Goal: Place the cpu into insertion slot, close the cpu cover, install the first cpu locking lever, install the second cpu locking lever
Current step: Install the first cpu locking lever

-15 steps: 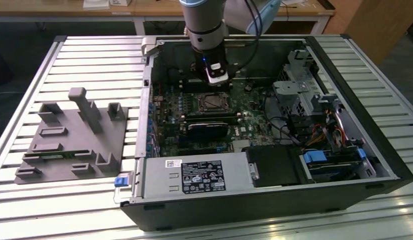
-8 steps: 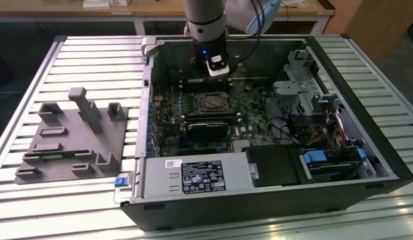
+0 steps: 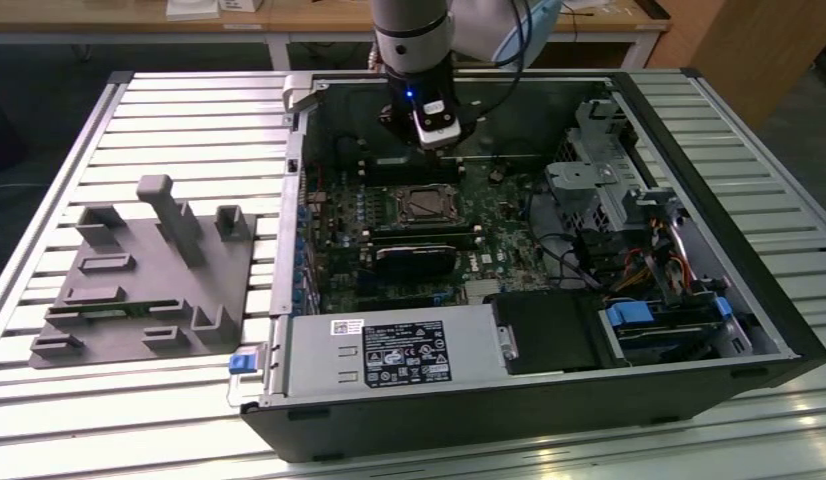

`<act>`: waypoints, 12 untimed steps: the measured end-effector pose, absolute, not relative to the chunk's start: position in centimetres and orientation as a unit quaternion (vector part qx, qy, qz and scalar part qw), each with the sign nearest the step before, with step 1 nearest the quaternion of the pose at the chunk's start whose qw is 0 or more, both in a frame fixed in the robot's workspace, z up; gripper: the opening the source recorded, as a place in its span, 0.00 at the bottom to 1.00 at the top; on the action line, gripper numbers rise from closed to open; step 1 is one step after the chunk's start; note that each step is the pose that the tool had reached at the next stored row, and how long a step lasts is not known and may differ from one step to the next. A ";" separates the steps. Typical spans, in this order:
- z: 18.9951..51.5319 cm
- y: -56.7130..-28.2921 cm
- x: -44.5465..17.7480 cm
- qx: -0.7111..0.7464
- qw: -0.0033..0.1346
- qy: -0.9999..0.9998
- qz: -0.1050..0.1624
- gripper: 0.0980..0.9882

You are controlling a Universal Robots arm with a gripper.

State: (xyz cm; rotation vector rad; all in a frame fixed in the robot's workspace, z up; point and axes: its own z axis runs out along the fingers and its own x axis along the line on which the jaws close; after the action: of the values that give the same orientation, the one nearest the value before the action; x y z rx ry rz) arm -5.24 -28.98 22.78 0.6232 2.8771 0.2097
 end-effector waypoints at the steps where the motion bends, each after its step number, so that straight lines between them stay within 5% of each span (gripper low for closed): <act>1: 22.8 -29.0 -5.2 0.210 0.095 0.970 0.071 0.01; 12: 22.7 -29.0 -4.9 0.209 0.088 0.973 0.050 0.01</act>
State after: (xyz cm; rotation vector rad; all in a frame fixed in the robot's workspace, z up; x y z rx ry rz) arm -4.89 -29.00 22.72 0.6226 2.8952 0.1498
